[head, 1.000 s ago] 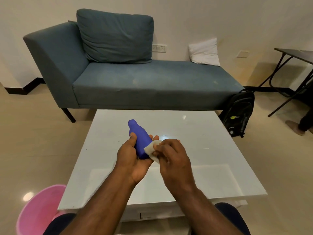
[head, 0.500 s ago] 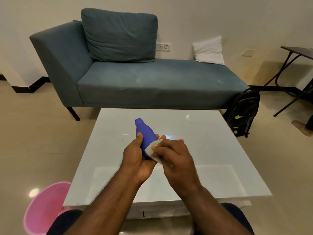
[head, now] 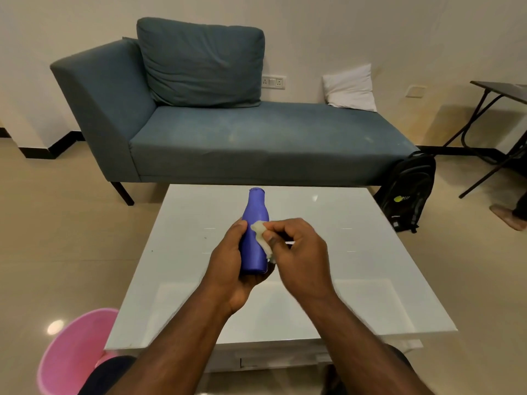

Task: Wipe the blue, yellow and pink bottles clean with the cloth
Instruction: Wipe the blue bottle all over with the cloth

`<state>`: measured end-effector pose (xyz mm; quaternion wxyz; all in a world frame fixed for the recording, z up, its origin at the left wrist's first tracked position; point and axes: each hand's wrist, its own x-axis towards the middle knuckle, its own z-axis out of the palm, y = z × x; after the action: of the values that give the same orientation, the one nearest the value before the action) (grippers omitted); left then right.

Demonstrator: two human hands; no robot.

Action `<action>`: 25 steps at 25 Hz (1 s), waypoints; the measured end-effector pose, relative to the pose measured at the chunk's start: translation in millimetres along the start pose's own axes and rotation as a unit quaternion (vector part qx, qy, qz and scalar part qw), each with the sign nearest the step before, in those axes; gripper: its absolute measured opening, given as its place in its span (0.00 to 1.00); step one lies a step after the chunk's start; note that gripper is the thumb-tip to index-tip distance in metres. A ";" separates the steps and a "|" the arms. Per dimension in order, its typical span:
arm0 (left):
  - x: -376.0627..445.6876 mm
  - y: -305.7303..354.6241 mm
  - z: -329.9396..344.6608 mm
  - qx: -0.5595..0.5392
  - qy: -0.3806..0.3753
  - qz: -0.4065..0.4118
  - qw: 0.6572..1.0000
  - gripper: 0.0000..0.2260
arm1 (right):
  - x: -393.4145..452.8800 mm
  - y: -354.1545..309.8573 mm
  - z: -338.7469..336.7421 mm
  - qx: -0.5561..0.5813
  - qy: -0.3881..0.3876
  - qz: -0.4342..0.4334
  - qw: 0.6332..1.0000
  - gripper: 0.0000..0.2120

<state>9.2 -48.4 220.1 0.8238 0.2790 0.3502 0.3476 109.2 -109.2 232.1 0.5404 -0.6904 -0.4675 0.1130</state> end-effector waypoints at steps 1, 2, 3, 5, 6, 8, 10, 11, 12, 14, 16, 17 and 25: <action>2.2 1.2 -1.2 0.012 0.010 0.014 1.000 0.14 | -7.7 0.2 4.4 -0.003 -0.004 -0.009 1.000 0.05; 3.8 1.5 -3.1 0.018 0.013 0.026 0.999 0.14 | -17.5 -1.2 7.7 -0.006 -0.010 -0.020 1.000 0.05; 4.7 0.8 -5.1 0.020 0.011 0.034 0.999 0.14 | -26.3 -3.0 9.6 -0.007 -0.015 -0.029 0.999 0.05; 3.3 -3.2 -7.2 0.030 0.005 0.033 0.999 0.13 | -29.7 -4.3 9.5 -0.007 -0.018 -0.044 0.999 0.04; 2.2 -5.7 -7.9 0.041 0.003 0.027 0.999 0.14 | -21.6 -3.9 8.1 -0.012 -0.007 -0.045 0.999 0.04; -2.0 -10.4 -7.8 0.058 -0.008 0.012 0.998 0.18 | 2.8 -3.3 3.5 -0.021 0.029 -0.028 0.999 0.04; -5.3 -12.3 -7.2 0.065 -0.036 0.007 0.997 0.21 | 22.9 -4.1 -2.8 -0.002 0.053 -0.004 0.999 0.03; -5.5 -12.3 -7.9 0.069 -0.043 0.012 0.997 0.21 | 25.6 -5.8 -3.9 0.006 0.056 -0.003 0.998 0.02; -4.8 -11.5 -8.7 0.076 -0.043 0.021 0.996 0.20 | 22.8 -7.4 -3.6 0.013 0.053 -0.006 0.999 0.01; -1.7 -8.6 -10.4 0.094 -0.033 0.041 0.994 0.21 | 7.2 -8.3 0.1 0.018 0.031 -0.017 0.999 0.02; -0.8 -4.4 -10.5 0.114 -0.043 0.056 0.991 0.22 | -2.0 -9.2 -0.1 0.016 0.024 -0.023 0.999 0.04; -1.1 -2.6 -9.9 0.128 -0.057 0.064 0.988 0.22 | 1.2 -8.2 -3.0 0.019 0.030 -0.019 0.999 0.04; -5.3 -4.6 1.4 0.234 -0.093 0.113 0.961 0.17 | 13.7 -11.7 -3.0 -0.056 0.059 -0.038 0.996 0.04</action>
<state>9.3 -55.5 219.8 0.7201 0.5326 0.3098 0.3190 112.5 -100.9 248.0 0.5317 -0.7067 -0.4660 0.0253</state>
